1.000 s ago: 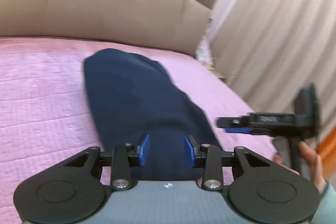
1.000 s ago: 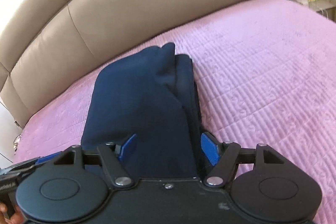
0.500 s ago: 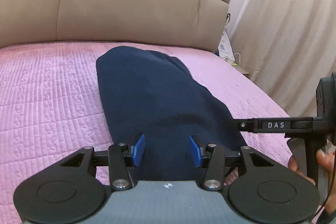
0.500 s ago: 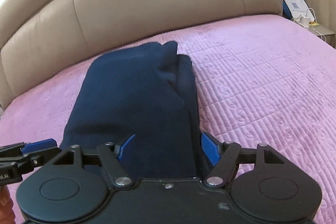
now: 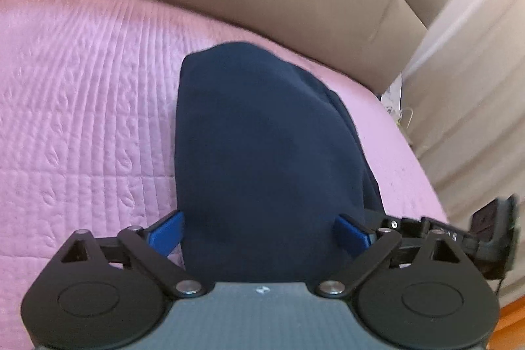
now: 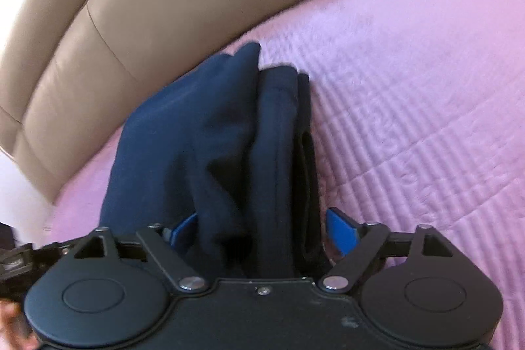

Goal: Fold large clothes

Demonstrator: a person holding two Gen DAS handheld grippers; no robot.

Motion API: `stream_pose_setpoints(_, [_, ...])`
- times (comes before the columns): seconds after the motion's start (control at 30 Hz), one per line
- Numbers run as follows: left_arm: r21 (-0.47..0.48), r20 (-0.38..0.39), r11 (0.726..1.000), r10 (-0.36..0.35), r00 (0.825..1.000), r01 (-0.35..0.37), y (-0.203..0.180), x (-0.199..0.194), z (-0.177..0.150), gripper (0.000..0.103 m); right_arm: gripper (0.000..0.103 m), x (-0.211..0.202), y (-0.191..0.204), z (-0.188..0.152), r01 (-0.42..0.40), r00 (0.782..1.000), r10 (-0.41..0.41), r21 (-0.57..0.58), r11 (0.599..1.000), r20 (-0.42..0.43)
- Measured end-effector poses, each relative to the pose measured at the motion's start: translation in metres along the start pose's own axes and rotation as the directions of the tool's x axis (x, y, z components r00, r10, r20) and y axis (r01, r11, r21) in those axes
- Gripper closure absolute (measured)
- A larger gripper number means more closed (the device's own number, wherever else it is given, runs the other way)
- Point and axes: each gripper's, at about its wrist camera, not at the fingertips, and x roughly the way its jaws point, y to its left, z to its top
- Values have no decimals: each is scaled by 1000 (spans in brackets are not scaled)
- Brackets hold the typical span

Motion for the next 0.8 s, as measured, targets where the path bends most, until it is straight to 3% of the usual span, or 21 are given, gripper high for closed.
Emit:
stream_pose_setpoints(0.13, [-119, -39, 989, -95, 995, 90, 20, 15, -6, 6, 9, 7, -25, -5, -142, 990, 144, 91, 986, -15])
stream_pose_setpoints(0.23, [-283, -32, 941, -201, 979, 184, 41, 23, -15, 19, 21, 8, -23, -11, -152, 988, 154, 87, 985, -10])
stream_pose_setpoints(0.3, [-263, -2, 945, -200, 980, 193, 41, 19, -19, 39, 40, 5, -20, -12, -168, 986, 169, 85, 982, -3])
stream_pose_setpoints(0.4, [-208, 44, 954, -211, 976, 216, 30, 2, -22, 48, 50, -5, -7, -14, -176, 984, 176, 63, 982, 4])
stream_pose_setpoints(0.6, [-138, 129, 946, -276, 953, 293, 16, -82, -33, 49, 52, -49, 52, -24, -220, 976, 220, -27, 975, -4])
stream_pose_setpoints(0.7, [-128, 152, 948, -272, 950, 292, 20, -140, -51, 49, 52, -75, 91, -45, -255, 967, 254, -56, 965, -23])
stream_pose_setpoints(0.8, [-152, 148, 954, -239, 960, 260, 27, -193, -80, 48, 52, -92, 131, -75, -256, 966, 251, -83, 963, -70])
